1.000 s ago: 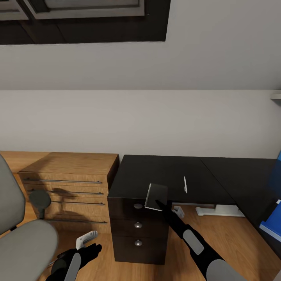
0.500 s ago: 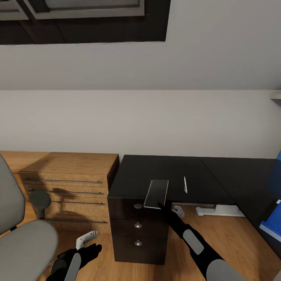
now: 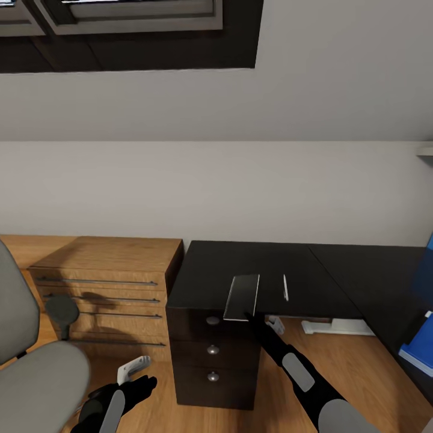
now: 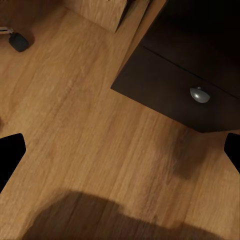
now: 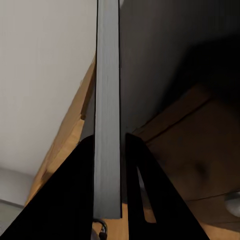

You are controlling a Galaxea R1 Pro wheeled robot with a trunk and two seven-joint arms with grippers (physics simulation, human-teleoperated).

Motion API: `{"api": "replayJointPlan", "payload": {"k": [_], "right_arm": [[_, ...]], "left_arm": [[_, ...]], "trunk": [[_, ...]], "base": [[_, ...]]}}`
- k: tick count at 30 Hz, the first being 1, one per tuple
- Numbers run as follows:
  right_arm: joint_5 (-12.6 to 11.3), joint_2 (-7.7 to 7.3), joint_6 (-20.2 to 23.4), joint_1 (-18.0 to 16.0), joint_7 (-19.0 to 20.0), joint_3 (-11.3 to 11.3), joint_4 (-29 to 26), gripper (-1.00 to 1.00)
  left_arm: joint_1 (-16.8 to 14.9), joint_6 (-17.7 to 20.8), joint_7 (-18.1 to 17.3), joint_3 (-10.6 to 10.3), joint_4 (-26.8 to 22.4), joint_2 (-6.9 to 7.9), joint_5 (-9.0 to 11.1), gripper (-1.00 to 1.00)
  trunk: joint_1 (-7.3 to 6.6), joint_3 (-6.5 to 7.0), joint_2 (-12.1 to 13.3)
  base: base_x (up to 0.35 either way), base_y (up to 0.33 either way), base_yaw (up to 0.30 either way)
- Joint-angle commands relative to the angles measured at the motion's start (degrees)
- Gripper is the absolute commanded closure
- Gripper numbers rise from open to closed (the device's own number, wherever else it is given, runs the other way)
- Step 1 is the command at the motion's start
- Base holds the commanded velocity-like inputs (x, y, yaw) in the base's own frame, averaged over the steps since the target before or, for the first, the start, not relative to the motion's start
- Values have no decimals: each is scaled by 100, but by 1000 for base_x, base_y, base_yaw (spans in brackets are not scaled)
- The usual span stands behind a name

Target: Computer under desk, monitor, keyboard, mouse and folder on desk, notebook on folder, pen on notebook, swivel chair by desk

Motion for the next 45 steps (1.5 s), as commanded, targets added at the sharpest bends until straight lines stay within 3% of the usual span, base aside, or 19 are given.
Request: {"api": "replayJointPlan", "payload": {"k": [1, 8, 16, 22, 24, 25, 26, 30, 32, 37, 45], "right_arm": [[-68, -2, 39, -3, 29, 9, -1, 100], [-68, -5, 24, -3, 38, 9, -110, 100], [-43, -39, -51, 37, 13, 9, -762, 100], [281, -141, -11, 351, -99, 15, -1666, 100], [390, -169, 25, 489, -242, 12, -1988, 100], [452, -244, 249, 694, -572, 2, -2509, 100], [453, -261, 325, 725, -629, -2, -2604, 100], [245, -341, 870, 895, -817, -48, -3063, 100], [-116, -498, 1200, 957, -823, -65, -3180, 100], [-358, -578, 1317, 976, -820, -76, -3209, 100], [-550, -625, 1347, 989, -820, -79, -3209, 100]], "left_arm": [[-4, 21, 42, 9, -6, -4, 60, -100], [-3, 27, 42, 2, -6, -11, 55, -100], [-4, 27, 73, -26, 113, -22, 48, -100], [-4, -82, 90, -221, 312, -50, 41, -100], [-4, -246, 97, -268, 345, -54, 43, -100], [-4, -520, 95, -312, 452, -51, 42, -100], [-4, -553, 94, -318, 472, -51, 41, -100], [-4, -660, 85, -353, 535, -49, 38, -100], [-4, -683, 75, -367, 547, -48, 38, -100], [-4, -691, 63, -368, 551, -48, 39, -100], [-3, -699, 62, -365, 552, -40, 55, -100]], "trunk": [[-23, 12, 38], [-177, 138, 319], [-352, 281, 640], [-484, 389, 880], [-528, 425, 961], [-550, 443, 1001], [-572, 461, 1041], [-660, 533, 1201], [-704, 569, 1282], [-814, 658, 1482], [-946, 766, 1723]], "base": [[0, 0, 0], [0, 0, 0], [0, 0, 0], [0, 0, 0], [0, 0, 0], [0, 0, 0], [-17, 0, 0], [-192, -58, 0], [-291, -107, 0], [-316, -121, 0], [-269, -91, -94]]}}
